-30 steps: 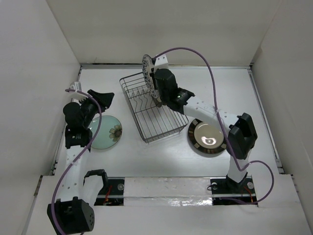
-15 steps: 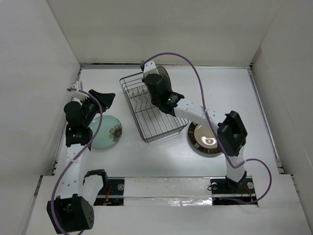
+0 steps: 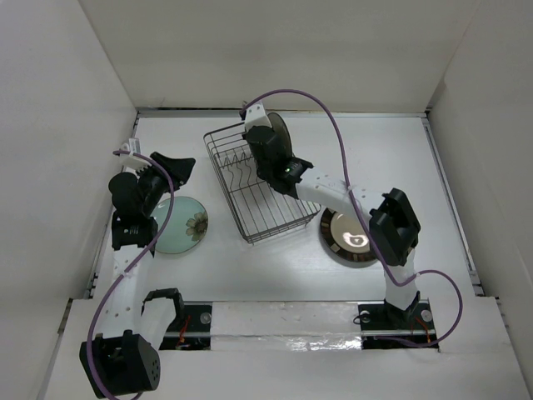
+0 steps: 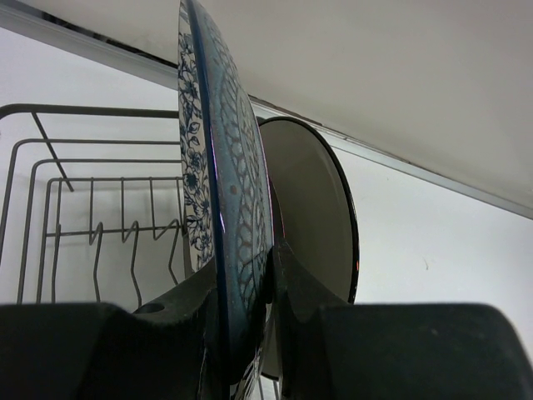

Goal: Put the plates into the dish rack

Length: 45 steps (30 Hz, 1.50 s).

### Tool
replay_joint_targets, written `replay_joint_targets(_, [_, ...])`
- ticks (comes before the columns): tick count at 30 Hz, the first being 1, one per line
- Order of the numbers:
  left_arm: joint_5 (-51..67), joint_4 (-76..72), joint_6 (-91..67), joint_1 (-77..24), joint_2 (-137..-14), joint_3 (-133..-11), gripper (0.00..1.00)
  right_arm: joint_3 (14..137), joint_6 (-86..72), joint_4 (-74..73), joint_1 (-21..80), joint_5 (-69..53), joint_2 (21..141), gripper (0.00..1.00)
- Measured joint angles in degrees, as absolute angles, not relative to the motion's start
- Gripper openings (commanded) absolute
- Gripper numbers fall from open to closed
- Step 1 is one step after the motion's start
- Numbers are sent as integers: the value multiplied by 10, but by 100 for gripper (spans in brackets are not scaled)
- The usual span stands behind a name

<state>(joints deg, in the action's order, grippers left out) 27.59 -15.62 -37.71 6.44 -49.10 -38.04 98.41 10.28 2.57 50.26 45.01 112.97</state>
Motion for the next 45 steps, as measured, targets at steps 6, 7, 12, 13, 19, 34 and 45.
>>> replay_joint_targets(6, [274, -156, -377, 64, -491, -380, 37, 977, 81, 25, 503, 450, 1132, 0])
replay_joint_targets(7, [273, -156, -377, 64, -491, -380, 37, 977, 78, 24, 503, 451, 1137, 0])
replay_joint_targets(12, [273, -156, -377, 64, -491, -380, 37, 977, 60, 34, 503, 448, 1142, 0])
replay_joint_targets(13, [271, -156, -377, 64, -491, -380, 37, 977, 55, 34, 503, 447, 1142, 0])
replay_joint_targets(19, [271, -156, -377, 64, -491, -380, 37, 972, 32, 39, 502, 443, 1143, 0])
replay_joint_targets(34, [269, -156, -378, 64, -490, -380, 37, 967, 56, 52, 510, 454, 1144, 10])
replay_joint_targets(45, [269, -156, -379, 64, -489, -380, 37, 1003, 92, 38, 524, 477, 1169, 23])
